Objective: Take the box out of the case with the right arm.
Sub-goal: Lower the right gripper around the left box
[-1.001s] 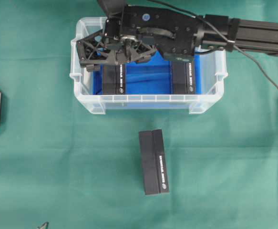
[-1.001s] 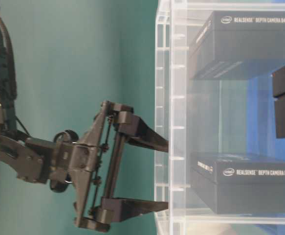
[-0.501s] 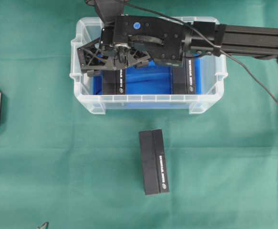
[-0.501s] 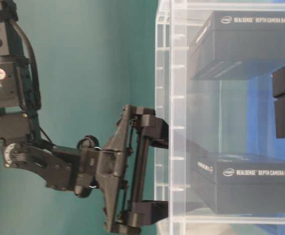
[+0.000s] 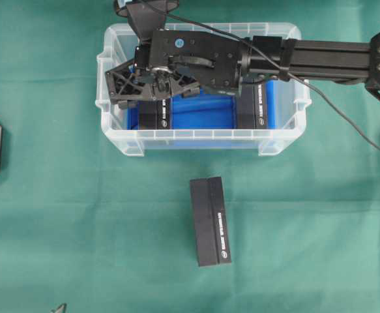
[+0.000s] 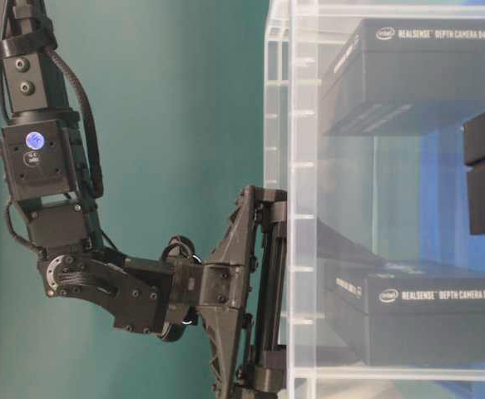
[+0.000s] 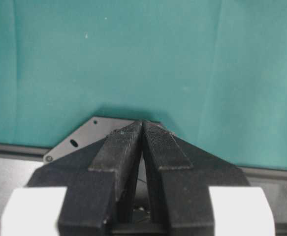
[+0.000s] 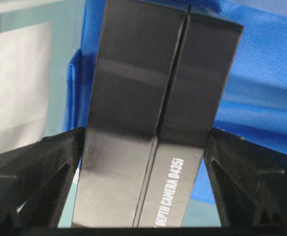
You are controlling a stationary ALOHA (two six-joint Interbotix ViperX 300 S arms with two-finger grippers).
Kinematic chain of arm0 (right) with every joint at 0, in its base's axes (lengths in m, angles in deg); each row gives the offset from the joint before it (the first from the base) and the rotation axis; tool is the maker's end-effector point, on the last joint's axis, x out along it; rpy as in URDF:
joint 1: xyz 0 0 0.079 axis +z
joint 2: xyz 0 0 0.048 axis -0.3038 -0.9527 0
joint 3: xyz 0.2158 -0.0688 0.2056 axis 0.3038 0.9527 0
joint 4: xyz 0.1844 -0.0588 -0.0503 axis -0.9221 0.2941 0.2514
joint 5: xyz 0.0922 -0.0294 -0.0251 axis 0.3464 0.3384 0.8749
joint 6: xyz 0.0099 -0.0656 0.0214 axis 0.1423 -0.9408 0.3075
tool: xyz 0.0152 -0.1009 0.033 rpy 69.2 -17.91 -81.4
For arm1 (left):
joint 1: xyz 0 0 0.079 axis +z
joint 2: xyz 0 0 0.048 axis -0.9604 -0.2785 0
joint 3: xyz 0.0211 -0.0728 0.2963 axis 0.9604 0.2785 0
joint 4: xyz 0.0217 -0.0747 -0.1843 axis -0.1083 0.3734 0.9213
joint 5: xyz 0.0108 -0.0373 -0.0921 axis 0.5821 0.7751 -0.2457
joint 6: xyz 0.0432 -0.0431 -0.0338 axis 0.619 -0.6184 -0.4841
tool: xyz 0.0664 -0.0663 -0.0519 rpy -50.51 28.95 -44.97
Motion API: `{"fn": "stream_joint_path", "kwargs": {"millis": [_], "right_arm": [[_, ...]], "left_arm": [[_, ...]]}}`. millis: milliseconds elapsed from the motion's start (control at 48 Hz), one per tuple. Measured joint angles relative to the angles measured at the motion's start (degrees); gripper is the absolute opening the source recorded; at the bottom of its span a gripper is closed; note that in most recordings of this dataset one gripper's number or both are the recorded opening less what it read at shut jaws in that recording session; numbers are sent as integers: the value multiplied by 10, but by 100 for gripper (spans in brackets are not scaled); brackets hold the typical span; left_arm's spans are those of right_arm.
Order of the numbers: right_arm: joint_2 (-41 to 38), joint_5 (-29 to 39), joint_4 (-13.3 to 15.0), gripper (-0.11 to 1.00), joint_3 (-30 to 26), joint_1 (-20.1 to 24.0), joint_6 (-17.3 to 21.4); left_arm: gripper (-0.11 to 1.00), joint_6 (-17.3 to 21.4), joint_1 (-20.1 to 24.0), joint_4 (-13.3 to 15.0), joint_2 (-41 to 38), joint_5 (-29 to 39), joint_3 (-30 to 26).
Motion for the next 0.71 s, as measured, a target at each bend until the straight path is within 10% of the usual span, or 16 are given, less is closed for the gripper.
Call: {"fn": "stream_joint_path", "kwargs": {"millis": [542, 709], "right_arm": [[1, -6, -8, 93, 15, 1, 18], [1, -4, -11, 73, 15, 1, 33]], "left_arm": [[2, 0, 0, 0, 0, 1, 0], [2, 0, 0, 0, 0, 1, 0]]}}
